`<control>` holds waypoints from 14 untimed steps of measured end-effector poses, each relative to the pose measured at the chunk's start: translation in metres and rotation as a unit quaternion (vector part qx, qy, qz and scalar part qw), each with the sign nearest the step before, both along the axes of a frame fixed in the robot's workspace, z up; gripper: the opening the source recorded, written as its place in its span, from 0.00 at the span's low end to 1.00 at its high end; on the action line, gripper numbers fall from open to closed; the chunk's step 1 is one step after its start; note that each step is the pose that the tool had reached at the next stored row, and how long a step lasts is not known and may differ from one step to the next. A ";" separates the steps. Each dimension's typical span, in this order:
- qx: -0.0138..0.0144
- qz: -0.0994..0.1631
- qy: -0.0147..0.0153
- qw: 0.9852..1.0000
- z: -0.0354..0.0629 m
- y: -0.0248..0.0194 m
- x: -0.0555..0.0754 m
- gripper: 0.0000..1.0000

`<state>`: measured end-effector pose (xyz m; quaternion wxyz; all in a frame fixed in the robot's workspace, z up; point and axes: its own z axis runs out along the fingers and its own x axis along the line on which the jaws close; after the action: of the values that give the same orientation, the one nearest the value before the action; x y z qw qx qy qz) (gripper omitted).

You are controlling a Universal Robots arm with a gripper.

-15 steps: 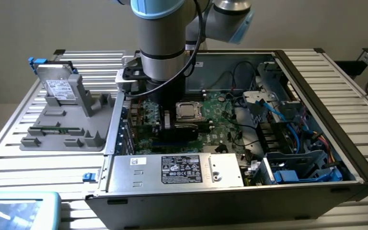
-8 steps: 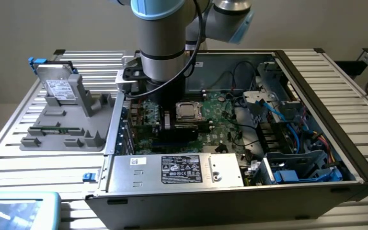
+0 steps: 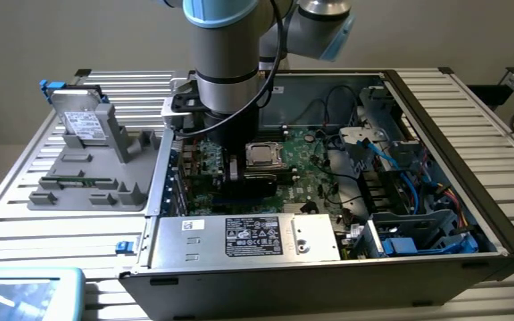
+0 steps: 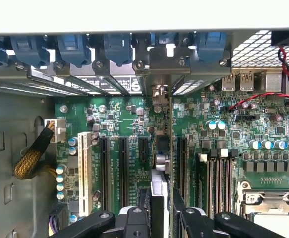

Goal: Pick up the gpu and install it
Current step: 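Insert the gpu into the slot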

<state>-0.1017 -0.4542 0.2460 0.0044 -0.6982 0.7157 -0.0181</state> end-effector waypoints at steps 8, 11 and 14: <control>0.000 0.000 0.000 1.000 -0.0013 0.0000 0.000 0.28; 0.000 0.000 0.000 1.000 -0.0014 0.0000 0.000 0.28; 0.000 0.000 0.000 1.000 -0.0014 0.0000 0.000 0.28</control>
<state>-0.1017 -0.4543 0.2447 0.0042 -0.6983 0.7156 -0.0181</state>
